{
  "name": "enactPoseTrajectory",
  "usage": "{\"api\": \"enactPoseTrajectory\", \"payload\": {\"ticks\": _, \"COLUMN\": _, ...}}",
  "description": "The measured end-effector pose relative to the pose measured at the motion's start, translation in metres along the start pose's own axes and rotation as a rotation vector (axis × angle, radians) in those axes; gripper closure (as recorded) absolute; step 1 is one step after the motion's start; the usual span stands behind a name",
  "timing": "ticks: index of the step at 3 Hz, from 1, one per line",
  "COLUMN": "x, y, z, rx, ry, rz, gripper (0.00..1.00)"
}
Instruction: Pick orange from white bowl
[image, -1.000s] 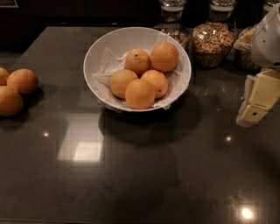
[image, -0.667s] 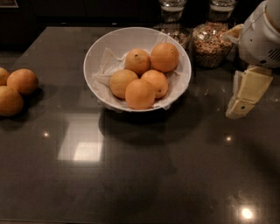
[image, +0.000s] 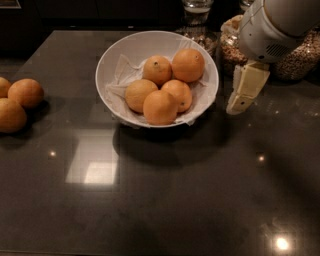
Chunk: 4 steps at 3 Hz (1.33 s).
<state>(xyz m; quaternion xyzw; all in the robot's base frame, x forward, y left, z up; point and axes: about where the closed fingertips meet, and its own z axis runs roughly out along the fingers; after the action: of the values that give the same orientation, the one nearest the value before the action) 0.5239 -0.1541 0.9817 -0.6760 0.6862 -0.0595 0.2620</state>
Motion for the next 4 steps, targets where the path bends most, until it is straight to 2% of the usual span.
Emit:
{"api": "enactPoseTrajectory", "payload": {"ticks": 1, "x": -0.020, "y": -0.026, "z": 0.011, "rx": 0.008, "ry": -0.044, "rz": -0.028, "gripper": 0.00}}
{"api": "enactPoseTrajectory", "payload": {"ticks": 2, "x": -0.021, "y": -0.026, "z": 0.011, "rx": 0.008, "ry": -0.044, "rz": -0.028, "gripper": 0.00}}
{"api": "enactPoseTrajectory", "payload": {"ticks": 3, "x": -0.021, "y": -0.038, "z": 0.019, "rx": 0.043, "ry": -0.042, "rz": -0.036, "gripper": 0.00}}
{"api": "enactPoseTrajectory", "payload": {"ticks": 4, "x": -0.026, "y": -0.053, "z": 0.031, "rx": 0.061, "ry": -0.046, "rz": -0.071, "gripper": 0.00}}
